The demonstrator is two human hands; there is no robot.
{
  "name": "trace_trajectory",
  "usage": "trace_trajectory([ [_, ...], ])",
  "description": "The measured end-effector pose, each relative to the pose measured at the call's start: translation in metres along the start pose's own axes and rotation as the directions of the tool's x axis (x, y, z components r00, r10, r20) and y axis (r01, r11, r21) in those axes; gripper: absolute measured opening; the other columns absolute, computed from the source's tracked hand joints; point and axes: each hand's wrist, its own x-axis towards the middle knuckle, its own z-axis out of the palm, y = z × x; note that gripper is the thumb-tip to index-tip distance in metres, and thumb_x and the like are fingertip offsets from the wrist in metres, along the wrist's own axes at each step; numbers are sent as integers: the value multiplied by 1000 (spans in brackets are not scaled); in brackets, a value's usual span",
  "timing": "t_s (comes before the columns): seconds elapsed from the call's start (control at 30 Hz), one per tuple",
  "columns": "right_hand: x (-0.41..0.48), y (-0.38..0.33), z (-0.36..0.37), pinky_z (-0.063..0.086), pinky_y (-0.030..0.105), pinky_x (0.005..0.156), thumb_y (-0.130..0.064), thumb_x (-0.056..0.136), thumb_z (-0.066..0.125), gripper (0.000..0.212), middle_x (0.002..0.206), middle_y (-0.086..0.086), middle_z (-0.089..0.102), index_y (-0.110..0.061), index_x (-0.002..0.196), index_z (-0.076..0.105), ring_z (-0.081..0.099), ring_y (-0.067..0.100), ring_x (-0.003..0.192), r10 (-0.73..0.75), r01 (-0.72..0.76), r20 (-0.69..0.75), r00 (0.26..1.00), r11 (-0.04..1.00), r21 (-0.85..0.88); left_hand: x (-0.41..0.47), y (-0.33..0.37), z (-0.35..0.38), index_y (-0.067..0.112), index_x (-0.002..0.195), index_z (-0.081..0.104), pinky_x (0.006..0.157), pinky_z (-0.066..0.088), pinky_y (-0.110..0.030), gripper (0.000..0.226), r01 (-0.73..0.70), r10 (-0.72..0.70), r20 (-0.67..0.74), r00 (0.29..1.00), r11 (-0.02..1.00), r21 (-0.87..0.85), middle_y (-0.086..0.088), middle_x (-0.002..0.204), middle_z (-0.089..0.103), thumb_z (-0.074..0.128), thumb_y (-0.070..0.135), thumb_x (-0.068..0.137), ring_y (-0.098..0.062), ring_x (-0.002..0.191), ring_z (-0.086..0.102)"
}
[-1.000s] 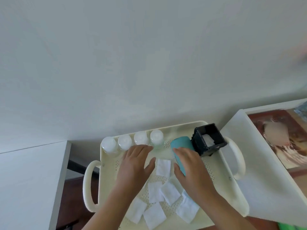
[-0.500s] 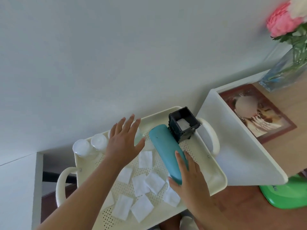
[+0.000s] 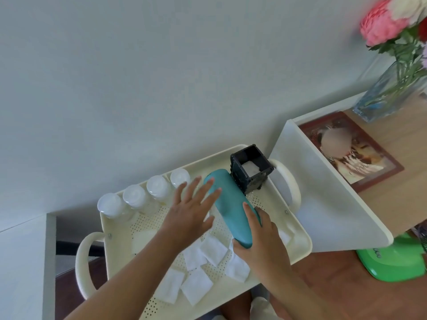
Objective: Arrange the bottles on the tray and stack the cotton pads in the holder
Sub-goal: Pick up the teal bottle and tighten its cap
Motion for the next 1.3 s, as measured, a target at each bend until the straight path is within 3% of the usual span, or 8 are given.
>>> trace_trajectory([
  [0.2, -1, -4, -7, 51, 29, 78, -48, 73, 66, 89, 140, -4, 36, -37, 146, 15, 48, 18, 98, 15, -15, -6, 1000, 1000, 26, 5, 20, 17, 25, 146, 39, 112, 35, -48, 85, -143, 143, 31, 989, 990, 9, -1, 154, 38, 80, 38, 72, -31, 140, 37],
  [0.4, -6, -8, -12, 50, 29, 81, -49, 73, 66, 88, 139, -8, 37, -39, 144, 15, 46, 16, 101, 15, -13, -21, 1000, 997, 74, 12, 24, 25, 23, 141, 45, 103, 45, -47, 82, -190, 190, -30, 981, 982, 1, -3, 146, 49, 82, 35, 68, -34, 129, 49],
  [0.53, -5, -15, -30, 49, 29, 87, -53, 74, 67, 82, 140, -10, 36, -36, 142, 25, 44, 14, 113, -40, 47, -75, 996, 996, 80, 15, 20, 18, 21, 137, 49, 93, 53, -47, 83, -123, 116, -57, 992, 983, -135, -3, 142, 53, 84, 37, 64, -35, 125, 51],
  [0.63, -2, -24, -45, 45, 17, 84, -53, 74, 68, 75, 136, -13, 38, -34, 138, 34, 42, 8, 114, -118, 132, -124, 985, 985, 113, 16, 14, 12, 18, 138, 49, 87, 55, -47, 83, -42, 25, -64, 998, 959, -280, -4, 143, 51, 85, 37, 65, -34, 125, 49],
  [0.83, 4, -43, -68, 31, -4, 87, -42, 80, 69, 62, 134, -17, 39, -31, 134, 42, 37, -6, 122, -243, 277, -160, 957, 930, 243, 12, 1, 4, 10, 140, 45, 100, 49, -42, 91, 51, -122, -115, 986, 871, -488, -8, 143, 50, 88, 37, 65, -27, 128, 49],
  [1.1, 34, -57, -88, 37, 0, 86, -33, 83, 67, 38, 122, -15, 55, -22, 118, 57, 48, -6, 109, -271, 331, -229, 935, 898, 290, 21, -2, -16, 13, 141, 42, 101, 48, -35, 83, 71, -199, -127, 972, 760, -646, -3, 139, 53, 84, 30, 72, -16, 124, 51],
  [1.2, 53, -65, -97, 36, -1, 82, -30, 83, 70, 37, 110, -16, 59, -21, 117, 59, 47, -11, 103, -257, 331, -260, 931, 894, 301, 28, -3, -25, 17, 140, 44, 99, 48, -35, 81, 117, -267, -103, 958, 695, -709, 0, 135, 56, 85, 31, 71, -13, 120, 53],
  [1.3, 72, -74, -106, 37, 5, 80, -30, 83, 71, 39, 103, -19, 59, -23, 119, 60, 53, -3, 96, -255, 316, -227, 940, 901, 298, 38, -8, -31, 20, 138, 45, 97, 49, -40, 79, 164, -308, -51, 950, 631, -759, 2, 130, 58, 86, 28, 71, -15, 116, 56],
])
